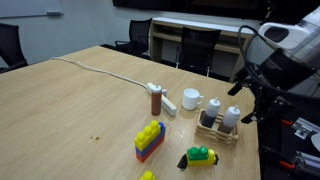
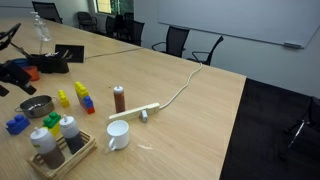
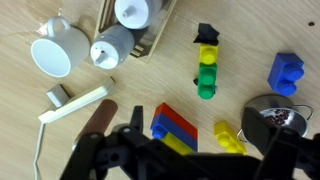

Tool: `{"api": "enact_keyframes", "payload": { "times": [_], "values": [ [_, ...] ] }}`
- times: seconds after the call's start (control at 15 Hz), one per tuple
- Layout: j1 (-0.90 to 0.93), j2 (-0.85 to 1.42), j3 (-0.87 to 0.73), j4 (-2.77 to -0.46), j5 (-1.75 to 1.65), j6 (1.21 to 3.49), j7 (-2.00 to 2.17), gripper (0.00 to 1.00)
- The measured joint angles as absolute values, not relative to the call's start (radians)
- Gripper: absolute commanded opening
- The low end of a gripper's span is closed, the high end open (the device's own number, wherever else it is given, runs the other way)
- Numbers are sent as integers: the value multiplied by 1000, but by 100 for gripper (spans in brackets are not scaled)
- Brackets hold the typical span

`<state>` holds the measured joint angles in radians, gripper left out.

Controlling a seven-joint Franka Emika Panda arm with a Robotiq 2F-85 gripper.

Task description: Move the green legos from the top of the yellow legos to the table

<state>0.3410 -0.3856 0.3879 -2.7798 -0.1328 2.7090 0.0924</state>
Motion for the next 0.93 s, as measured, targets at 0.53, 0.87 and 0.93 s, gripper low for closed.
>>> {"api": "enact_keyframes", "payload": {
  "times": [0.53, 0.87, 0.93],
  "values": [
    [332, -280, 451, -2774, -221, 2760, 127, 100],
    [280, -108, 503, -2722, -411, 2789, 205, 100],
    [271, -70, 502, -2701, -438, 2789, 209, 100]
  ]
}}
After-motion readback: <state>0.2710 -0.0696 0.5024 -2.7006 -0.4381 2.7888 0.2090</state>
